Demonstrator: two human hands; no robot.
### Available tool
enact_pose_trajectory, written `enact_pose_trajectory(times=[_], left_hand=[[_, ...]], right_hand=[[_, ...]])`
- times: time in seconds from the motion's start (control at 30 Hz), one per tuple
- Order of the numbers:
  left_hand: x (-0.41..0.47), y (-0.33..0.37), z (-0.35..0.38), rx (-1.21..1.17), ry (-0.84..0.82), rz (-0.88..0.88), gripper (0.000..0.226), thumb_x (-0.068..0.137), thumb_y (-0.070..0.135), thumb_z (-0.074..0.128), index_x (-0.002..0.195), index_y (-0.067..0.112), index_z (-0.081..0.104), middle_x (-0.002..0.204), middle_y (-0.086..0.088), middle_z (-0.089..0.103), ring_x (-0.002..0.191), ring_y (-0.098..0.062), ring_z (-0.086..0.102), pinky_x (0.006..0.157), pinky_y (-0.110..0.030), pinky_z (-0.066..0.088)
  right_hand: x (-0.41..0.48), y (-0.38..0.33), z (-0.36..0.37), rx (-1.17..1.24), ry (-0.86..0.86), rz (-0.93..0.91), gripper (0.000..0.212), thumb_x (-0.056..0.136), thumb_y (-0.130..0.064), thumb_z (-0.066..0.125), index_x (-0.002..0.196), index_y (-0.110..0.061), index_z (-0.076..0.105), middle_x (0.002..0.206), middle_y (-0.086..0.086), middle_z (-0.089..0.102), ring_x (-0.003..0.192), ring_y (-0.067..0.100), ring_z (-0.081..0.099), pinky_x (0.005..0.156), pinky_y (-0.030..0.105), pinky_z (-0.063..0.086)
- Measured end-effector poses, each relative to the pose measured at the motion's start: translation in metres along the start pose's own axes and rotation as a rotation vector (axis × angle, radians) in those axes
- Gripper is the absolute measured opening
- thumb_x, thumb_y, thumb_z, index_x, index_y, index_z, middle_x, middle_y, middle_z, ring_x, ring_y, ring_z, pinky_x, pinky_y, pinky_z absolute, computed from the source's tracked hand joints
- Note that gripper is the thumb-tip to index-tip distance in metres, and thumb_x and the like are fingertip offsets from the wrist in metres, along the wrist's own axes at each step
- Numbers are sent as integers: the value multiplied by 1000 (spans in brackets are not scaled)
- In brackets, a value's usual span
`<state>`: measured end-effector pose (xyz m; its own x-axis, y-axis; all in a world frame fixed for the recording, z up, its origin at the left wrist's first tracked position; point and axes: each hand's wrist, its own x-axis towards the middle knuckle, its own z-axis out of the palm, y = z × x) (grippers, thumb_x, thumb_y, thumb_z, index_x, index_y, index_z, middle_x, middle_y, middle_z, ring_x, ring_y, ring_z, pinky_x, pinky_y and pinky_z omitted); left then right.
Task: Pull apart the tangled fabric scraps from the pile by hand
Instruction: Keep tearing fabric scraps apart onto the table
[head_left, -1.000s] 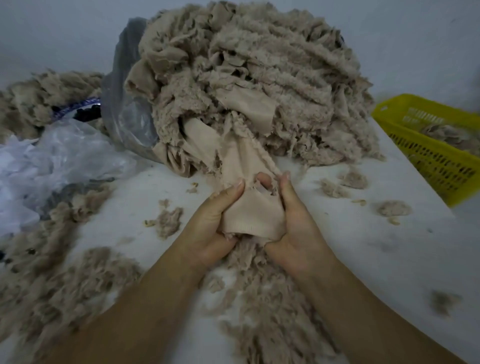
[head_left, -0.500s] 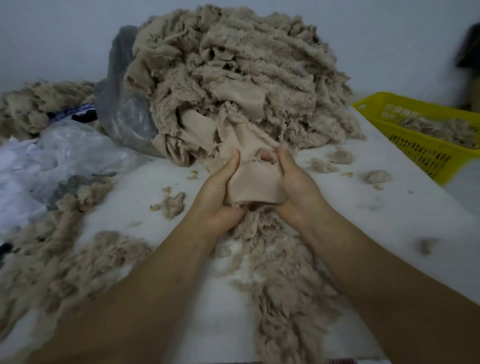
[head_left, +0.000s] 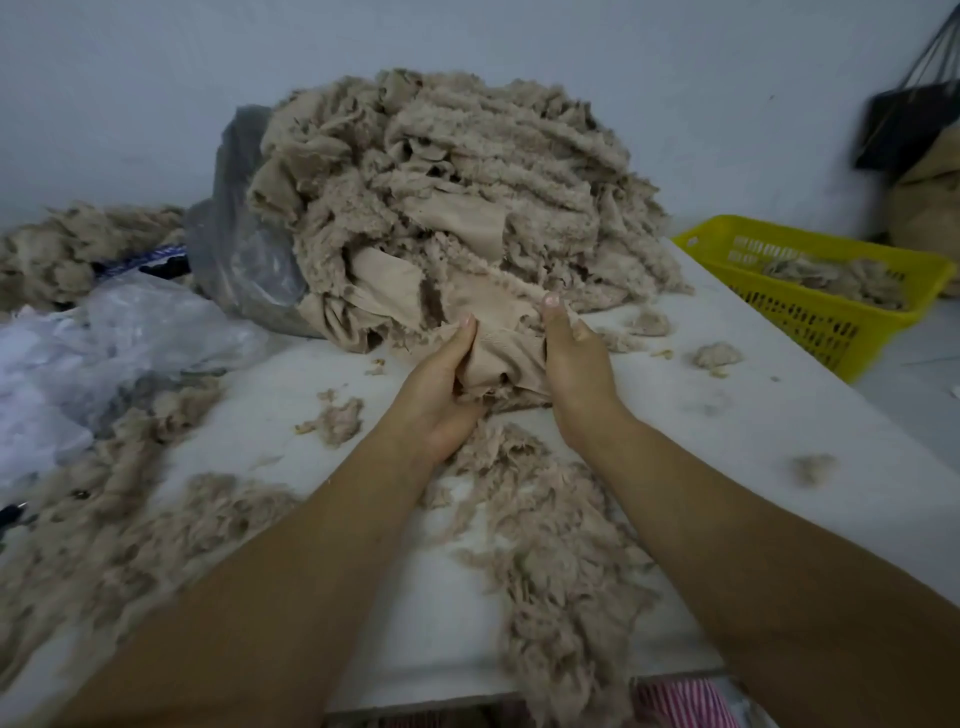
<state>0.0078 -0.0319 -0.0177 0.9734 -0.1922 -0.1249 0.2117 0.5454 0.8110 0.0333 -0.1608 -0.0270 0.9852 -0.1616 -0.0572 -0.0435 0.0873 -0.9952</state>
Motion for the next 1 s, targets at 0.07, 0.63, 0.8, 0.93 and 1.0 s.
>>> enact_pose_trajectory(times=[0.07,0.63,0.8,0.93,1.0], left_hand=[[1,-1,-1,17,0,5,35,102,32,52,92,15,81,100,-5,77,90,-17,75,69,-28,60],[2,0,-1,-23,99,-33,12,95,13,63,95,3,71,88,-12,77,76,-20,75,60,-28,59],[6,0,0,-8,97,-28,16,96,15,62,101,2,71,92,-11,76,76,-17,74,60,-25,58],[6,-1,1,41,114,-9,31,97,15,61,120,-4,67,107,-17,73,89,-21,72,76,-30,59],[5,-3,3,49,127,-1,33,96,15,62,122,-5,65,107,-18,72,90,-23,71,76,-30,59]], right_hand=[[0,1,0,12,8,-19,68,94,-64,45,140,-14,53,140,6,56,125,24,55,106,46,45],[-6,-4,2,4,33,-48,40,97,-60,45,100,-26,67,100,-3,67,92,12,63,79,32,53],[-9,-6,5,-59,-80,-63,45,91,-68,46,102,-30,68,100,-2,71,96,16,67,84,35,54],[-7,-2,8,-201,-192,-114,45,88,-66,53,90,-23,67,69,1,70,71,15,70,71,36,55],[-5,-1,7,-213,-218,-110,38,94,-56,53,74,-24,61,53,-2,59,58,16,60,67,35,48]])
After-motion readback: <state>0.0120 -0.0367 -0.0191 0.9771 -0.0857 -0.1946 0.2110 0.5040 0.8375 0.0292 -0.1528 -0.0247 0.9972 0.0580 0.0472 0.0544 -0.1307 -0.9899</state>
